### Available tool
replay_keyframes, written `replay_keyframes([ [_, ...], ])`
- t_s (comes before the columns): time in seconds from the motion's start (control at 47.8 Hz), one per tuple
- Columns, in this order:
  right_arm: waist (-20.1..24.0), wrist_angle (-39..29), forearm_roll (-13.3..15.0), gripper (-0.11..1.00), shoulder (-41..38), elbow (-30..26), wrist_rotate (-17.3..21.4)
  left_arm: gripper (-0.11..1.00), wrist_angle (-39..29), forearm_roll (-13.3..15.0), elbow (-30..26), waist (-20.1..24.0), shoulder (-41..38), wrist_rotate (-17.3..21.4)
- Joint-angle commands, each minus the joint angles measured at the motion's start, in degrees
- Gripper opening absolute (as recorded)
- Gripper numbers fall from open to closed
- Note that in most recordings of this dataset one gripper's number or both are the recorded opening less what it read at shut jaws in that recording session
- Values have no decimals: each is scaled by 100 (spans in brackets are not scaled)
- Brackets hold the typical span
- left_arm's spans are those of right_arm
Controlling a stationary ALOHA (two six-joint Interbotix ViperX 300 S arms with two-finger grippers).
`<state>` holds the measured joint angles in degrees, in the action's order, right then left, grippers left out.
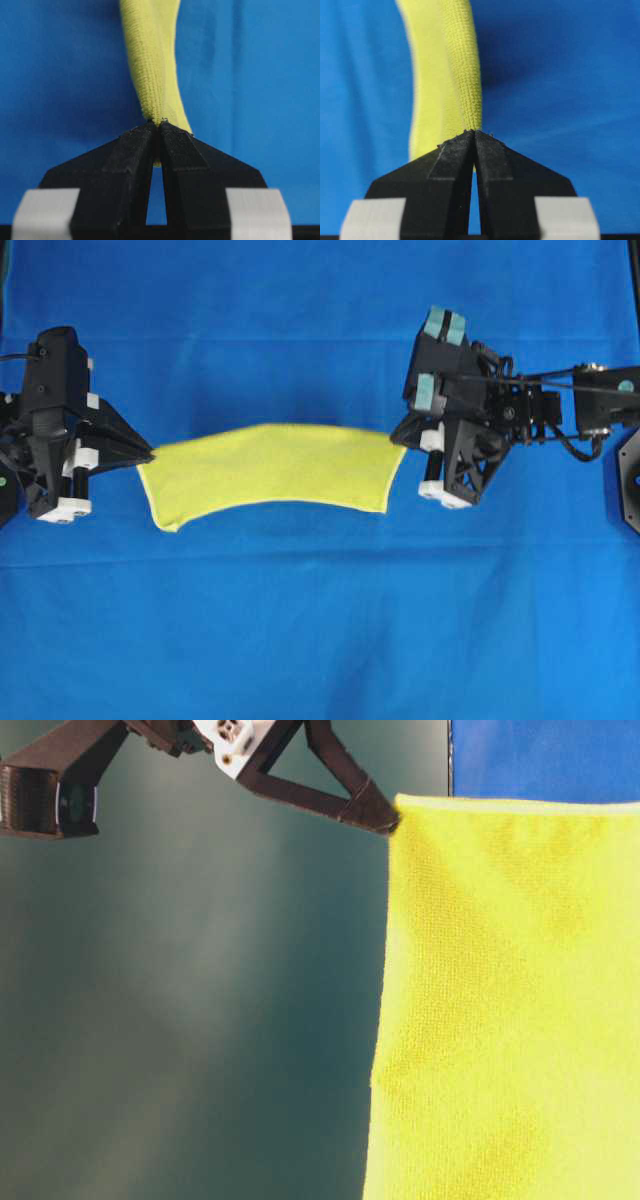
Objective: Fold the yellow towel.
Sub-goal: 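Lift the folded strip and swing the left gripper toward the near side, then lay the strip down vertically and open both grippers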
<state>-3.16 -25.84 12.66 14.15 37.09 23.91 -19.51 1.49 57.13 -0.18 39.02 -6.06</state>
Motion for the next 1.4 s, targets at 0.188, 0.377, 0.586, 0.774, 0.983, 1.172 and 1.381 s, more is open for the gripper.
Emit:
replay_keyframes([
  [0.188, -984, 105, 343, 0, 35, -149, 0, 4, 958, -9, -369, -738, -773, 53],
  [0.377, -1494, 536, 747, 0, -141, -281, -9, 4, 1723, -9, -888, -984, -1811, 176],
  [0.586, -1863, 932, 976, 0, -404, -527, -79, 4, 2083, -9, -1731, -1063, -2865, 606],
  [0.774, -2039, 967, 1222, 0, -659, -835, -97, 4, 2171, -9, -2470, -1090, -3560, 1020],
  [0.983, -2092, 993, 1336, 0, -826, -1046, -97, 4, 2162, -9, -3006, -1116, -4025, 1239],
  [1.172, -2118, 1072, 1354, 0, -826, -1037, -97, 4, 2171, -9, -3067, -1116, -4078, 1239],
  [1.381, -2224, 1072, 1354, 0, -580, -738, -97, 4, 2382, -9, -3226, -1116, -4201, 1274],
])
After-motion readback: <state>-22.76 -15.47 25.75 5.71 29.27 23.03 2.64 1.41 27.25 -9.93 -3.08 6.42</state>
